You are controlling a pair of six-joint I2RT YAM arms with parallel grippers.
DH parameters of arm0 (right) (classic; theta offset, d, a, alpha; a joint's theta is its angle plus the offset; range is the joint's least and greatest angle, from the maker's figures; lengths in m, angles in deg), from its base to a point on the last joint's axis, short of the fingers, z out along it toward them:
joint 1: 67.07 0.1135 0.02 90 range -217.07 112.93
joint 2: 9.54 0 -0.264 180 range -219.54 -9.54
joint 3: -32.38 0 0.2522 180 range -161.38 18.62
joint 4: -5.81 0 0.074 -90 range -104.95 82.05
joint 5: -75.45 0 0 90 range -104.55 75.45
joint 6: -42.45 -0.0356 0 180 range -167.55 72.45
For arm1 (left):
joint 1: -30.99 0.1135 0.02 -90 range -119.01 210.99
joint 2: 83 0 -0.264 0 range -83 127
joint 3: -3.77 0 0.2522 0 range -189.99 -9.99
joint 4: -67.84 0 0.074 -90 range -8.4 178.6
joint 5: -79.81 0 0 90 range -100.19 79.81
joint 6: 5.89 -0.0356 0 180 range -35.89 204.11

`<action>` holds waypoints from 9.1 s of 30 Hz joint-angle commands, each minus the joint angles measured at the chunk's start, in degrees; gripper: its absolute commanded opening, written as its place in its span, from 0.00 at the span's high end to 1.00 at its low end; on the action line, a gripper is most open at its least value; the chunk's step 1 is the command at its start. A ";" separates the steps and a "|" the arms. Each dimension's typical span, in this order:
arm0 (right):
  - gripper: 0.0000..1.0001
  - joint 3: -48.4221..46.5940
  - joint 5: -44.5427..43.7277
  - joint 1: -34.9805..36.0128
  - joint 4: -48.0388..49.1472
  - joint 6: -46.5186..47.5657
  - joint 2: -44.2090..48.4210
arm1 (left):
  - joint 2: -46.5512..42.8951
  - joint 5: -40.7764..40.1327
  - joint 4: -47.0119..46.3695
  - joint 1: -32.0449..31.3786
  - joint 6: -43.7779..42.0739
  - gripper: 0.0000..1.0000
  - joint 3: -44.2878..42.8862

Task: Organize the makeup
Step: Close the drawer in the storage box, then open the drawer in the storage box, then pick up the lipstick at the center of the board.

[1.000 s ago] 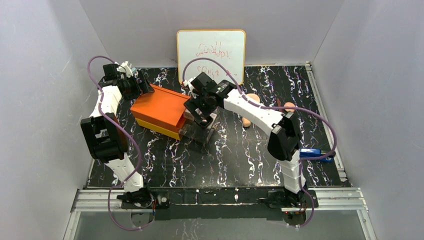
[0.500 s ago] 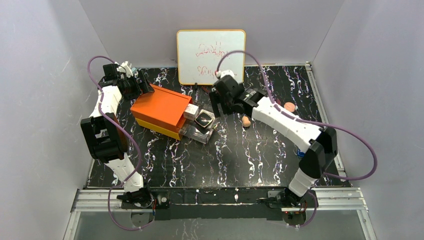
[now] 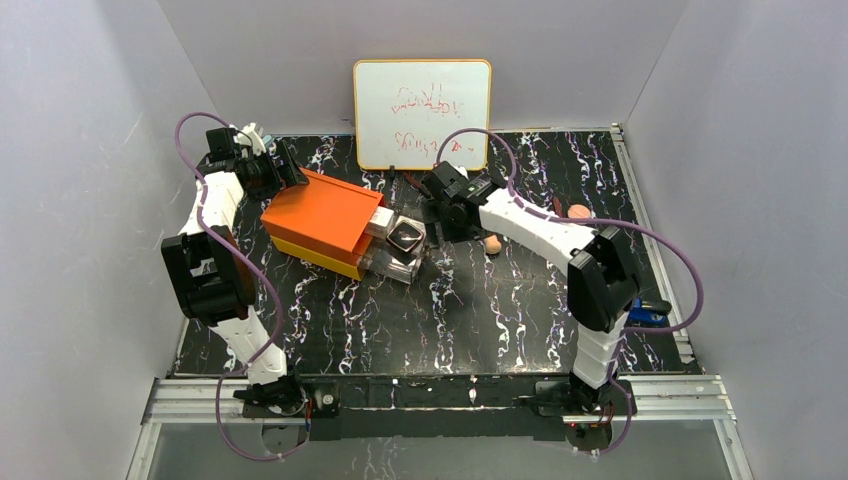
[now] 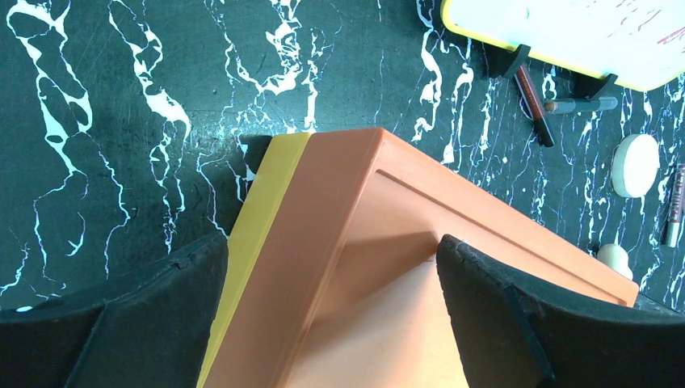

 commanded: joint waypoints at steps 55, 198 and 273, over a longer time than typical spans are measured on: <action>0.31 12.47 27.06 4.77 69.28 31.40 -13.37 | -0.22 -6.76 8.45 -4.07 -1.80 0.04 1.93; 0.80 10.29 31.31 -3.41 60.00 36.39 -13.16 | -0.80 -10.92 12.66 -5.37 -4.43 0.04 1.88; 0.99 -18.64 20.22 -10.98 22.92 35.61 -24.07 | 1.67 -9.24 10.92 -5.81 -3.66 0.04 1.08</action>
